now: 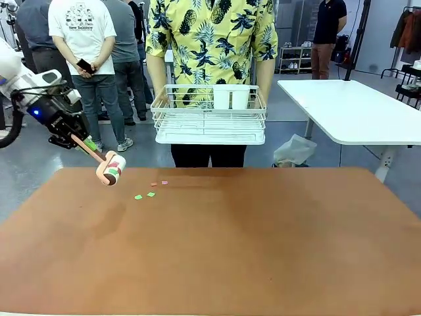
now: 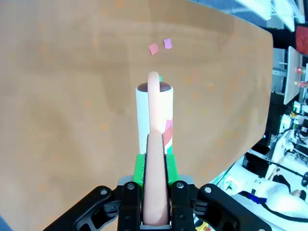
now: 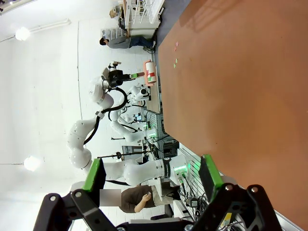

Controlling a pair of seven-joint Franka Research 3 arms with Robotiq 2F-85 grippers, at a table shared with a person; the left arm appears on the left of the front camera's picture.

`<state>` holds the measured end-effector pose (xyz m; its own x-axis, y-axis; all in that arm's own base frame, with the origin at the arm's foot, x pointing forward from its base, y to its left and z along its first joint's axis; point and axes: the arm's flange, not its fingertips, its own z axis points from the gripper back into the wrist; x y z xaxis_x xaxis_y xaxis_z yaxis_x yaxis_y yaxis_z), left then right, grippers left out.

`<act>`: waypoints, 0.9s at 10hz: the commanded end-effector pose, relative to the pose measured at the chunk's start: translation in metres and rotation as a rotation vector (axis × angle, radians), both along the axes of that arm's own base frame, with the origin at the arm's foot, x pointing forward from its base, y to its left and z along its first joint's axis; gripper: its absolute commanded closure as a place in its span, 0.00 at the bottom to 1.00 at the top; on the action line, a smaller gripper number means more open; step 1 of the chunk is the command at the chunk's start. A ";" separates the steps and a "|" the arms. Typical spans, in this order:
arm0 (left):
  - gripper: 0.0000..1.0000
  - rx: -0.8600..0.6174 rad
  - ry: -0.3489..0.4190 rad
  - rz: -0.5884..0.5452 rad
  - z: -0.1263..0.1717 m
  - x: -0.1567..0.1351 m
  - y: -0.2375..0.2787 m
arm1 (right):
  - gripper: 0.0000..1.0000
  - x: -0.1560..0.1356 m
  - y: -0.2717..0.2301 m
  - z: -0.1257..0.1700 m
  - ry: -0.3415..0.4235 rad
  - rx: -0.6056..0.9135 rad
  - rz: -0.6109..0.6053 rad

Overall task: Clean the table.
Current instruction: Clean the table with the Lint Roller when the human lifts the Dish drying rack.

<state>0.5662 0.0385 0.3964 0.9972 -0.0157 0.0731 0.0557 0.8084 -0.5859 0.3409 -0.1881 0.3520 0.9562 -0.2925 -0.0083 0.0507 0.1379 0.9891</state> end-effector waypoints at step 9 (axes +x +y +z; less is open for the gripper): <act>0.79 0.014 -0.017 0.026 -0.067 0.050 -0.010 | 0.00 -0.001 0.000 0.002 -0.002 0.001 -0.003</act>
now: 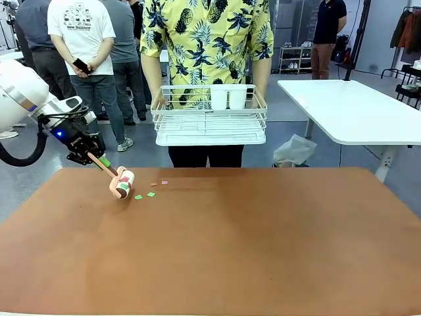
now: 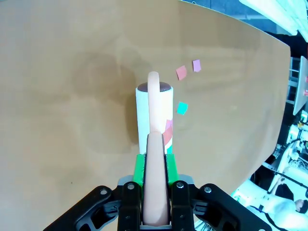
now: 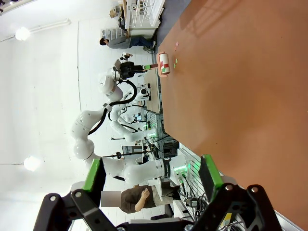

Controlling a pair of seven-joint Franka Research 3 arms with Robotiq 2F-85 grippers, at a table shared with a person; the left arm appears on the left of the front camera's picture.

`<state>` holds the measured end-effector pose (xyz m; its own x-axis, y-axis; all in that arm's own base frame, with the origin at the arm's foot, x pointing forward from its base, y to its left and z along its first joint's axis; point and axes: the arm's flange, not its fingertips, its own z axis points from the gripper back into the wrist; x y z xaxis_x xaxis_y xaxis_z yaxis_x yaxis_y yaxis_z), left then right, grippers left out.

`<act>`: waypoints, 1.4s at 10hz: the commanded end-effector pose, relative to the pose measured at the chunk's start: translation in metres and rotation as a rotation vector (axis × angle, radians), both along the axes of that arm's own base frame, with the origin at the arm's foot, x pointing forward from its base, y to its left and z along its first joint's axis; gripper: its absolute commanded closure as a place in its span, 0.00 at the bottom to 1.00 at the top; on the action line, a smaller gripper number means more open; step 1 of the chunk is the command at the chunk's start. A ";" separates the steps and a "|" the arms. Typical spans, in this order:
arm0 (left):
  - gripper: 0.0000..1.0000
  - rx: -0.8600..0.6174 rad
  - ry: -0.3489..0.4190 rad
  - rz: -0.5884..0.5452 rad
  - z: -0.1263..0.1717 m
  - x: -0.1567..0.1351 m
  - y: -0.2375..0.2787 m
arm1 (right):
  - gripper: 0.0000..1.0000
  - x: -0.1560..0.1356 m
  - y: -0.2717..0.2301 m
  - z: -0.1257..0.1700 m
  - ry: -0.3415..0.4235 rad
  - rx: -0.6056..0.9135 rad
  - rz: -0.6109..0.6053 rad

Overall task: Clean the table.
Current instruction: Clean the table with the Lint Roller when the human lifts the Dish drying rack.

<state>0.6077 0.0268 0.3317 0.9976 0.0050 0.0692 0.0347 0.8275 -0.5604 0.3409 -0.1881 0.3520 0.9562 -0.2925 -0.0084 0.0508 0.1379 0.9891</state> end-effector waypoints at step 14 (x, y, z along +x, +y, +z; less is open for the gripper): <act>0.79 0.055 0.101 -0.114 -0.021 0.029 -0.178 | 0.00 -0.001 0.000 0.002 -0.002 0.001 -0.003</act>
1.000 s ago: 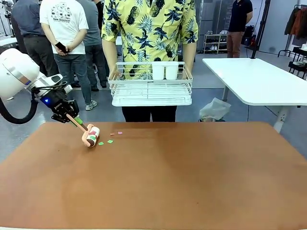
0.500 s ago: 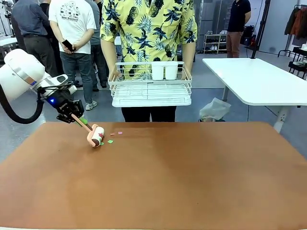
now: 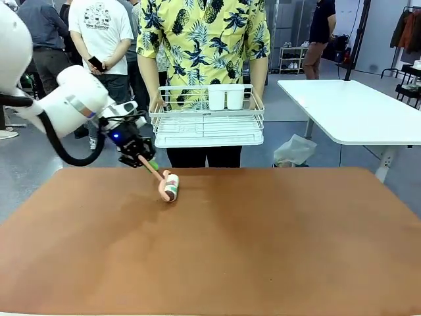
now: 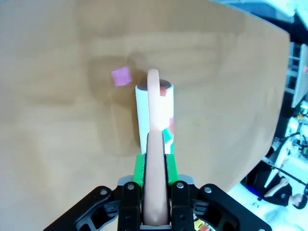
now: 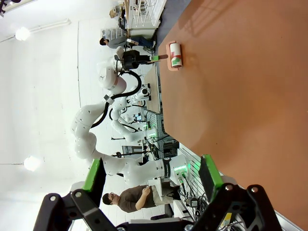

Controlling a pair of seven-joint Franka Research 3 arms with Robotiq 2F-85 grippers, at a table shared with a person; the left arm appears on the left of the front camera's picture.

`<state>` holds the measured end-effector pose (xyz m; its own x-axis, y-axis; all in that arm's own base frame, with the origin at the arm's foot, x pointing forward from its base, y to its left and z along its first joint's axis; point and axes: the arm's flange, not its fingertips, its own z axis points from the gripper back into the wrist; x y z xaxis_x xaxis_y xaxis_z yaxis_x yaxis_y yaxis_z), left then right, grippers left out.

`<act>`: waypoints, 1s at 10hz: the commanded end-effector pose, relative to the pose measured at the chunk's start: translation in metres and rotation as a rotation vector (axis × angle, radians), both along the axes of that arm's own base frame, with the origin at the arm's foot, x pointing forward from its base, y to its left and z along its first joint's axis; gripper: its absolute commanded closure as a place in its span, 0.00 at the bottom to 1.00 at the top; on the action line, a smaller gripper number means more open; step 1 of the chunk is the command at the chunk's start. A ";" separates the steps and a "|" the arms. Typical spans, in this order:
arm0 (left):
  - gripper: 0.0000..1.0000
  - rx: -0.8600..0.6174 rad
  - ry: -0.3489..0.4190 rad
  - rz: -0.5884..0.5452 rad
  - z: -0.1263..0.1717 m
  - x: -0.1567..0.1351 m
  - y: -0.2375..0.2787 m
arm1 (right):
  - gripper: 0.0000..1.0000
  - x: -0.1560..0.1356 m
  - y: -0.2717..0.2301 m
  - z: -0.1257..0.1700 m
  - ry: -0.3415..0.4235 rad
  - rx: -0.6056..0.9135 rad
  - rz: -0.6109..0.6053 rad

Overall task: Clean the table.
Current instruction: Clean the table with the Lint Roller when the human lifts the Dish drying rack.

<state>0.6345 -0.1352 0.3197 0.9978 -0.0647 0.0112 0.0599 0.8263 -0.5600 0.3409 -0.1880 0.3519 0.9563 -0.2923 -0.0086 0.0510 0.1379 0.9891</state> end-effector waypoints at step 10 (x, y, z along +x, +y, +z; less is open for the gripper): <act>0.79 0.104 0.026 -0.077 0.154 -0.059 -0.030 | 0.00 -0.001 0.000 0.002 -0.002 0.001 -0.003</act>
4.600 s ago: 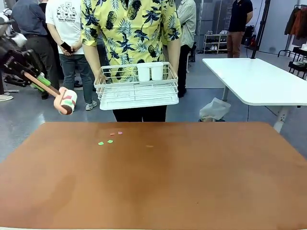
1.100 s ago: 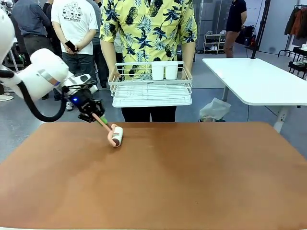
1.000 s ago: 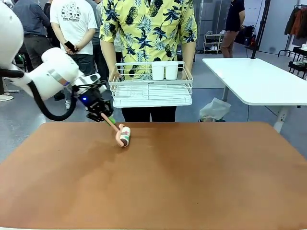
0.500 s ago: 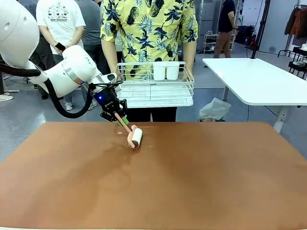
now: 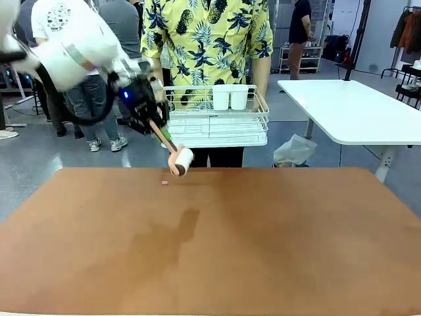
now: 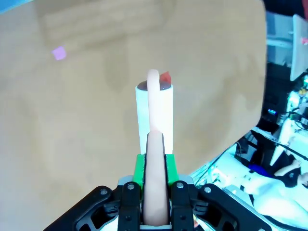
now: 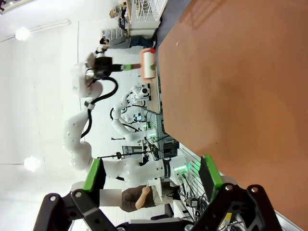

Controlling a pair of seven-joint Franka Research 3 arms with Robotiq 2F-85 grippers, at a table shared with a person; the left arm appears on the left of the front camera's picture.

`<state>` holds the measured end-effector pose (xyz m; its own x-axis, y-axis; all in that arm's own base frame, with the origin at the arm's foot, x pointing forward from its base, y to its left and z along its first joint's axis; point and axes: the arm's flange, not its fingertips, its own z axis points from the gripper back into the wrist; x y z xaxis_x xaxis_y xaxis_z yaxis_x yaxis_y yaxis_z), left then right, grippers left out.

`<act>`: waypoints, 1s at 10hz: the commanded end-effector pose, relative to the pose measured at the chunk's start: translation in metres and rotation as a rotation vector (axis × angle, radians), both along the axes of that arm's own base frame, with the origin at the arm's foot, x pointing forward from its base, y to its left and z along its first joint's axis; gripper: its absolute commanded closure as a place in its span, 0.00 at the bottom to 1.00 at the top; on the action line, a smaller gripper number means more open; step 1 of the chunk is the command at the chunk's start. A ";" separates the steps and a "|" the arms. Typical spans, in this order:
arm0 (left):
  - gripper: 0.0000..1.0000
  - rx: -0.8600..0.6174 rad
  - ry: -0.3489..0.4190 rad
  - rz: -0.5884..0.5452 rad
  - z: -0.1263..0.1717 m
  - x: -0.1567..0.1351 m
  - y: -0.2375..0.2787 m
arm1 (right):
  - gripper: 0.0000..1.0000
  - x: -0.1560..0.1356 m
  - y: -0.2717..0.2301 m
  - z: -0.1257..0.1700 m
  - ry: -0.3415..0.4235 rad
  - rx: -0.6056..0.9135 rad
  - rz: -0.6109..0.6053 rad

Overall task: Clean the table.
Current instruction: Clean the table with the Lint Roller when the human lifts the Dish drying rack.

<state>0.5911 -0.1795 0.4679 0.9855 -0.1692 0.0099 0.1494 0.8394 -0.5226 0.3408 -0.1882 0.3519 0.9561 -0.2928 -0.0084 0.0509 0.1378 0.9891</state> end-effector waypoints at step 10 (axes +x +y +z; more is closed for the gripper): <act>0.79 0.106 -0.109 0.105 -0.017 0.003 0.208 | 0.00 -0.001 0.000 0.002 -0.002 0.001 -0.002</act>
<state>0.5834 0.0352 0.4560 0.9936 -0.0602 0.0952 0.0921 0.9210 -0.3786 0.3408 -0.1883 0.3520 0.9560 -0.2931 -0.0083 0.0509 0.1379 0.9891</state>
